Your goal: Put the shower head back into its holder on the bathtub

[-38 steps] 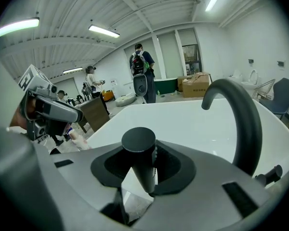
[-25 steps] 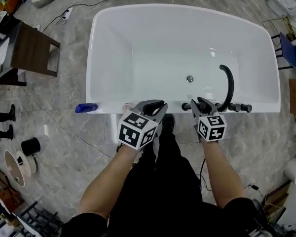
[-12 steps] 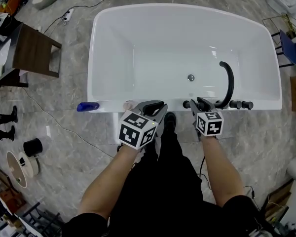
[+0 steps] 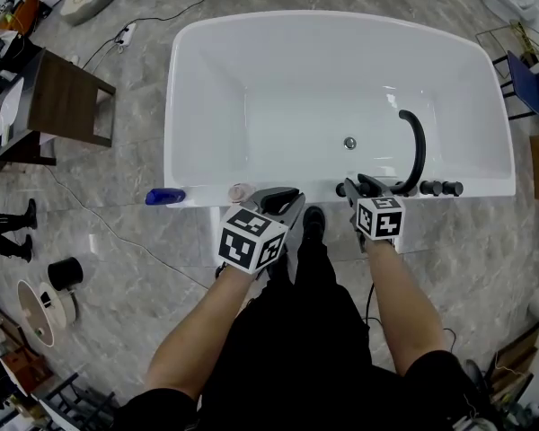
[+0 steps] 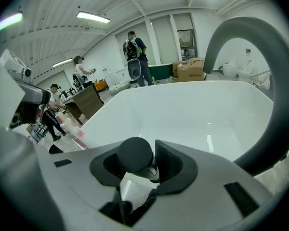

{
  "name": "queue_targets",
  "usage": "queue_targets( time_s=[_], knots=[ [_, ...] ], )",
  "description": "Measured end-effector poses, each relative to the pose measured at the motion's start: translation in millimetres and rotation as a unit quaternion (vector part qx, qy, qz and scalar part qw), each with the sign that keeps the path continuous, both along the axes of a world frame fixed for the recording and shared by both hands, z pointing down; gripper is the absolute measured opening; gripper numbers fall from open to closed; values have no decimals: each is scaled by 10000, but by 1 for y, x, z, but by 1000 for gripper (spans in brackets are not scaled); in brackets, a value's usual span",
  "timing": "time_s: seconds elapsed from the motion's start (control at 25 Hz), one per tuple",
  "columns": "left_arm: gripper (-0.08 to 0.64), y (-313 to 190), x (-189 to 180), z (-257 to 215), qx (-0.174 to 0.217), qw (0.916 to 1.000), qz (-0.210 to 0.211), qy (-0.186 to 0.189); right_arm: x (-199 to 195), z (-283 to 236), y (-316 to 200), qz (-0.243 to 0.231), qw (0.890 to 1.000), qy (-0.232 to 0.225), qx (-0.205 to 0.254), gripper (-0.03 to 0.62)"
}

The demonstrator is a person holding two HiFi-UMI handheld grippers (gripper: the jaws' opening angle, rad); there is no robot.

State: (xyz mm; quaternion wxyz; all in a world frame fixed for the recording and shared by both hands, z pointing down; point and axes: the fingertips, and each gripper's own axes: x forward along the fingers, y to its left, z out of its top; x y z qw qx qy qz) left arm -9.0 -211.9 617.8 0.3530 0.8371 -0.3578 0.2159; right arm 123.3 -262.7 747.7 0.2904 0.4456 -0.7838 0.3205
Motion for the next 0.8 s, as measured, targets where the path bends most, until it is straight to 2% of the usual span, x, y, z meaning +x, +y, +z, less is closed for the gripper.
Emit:
queue_targets(
  time_s=[0.44,0.8],
  knots=[
    [48,9,-17,-4,88,9999,38,-94,-5,5,6,52,9999,-117,-45,186],
    [48,21,-20,-28,367,9991,156,114,4,-47,14,460,9979,-186,428,206]
  ],
)
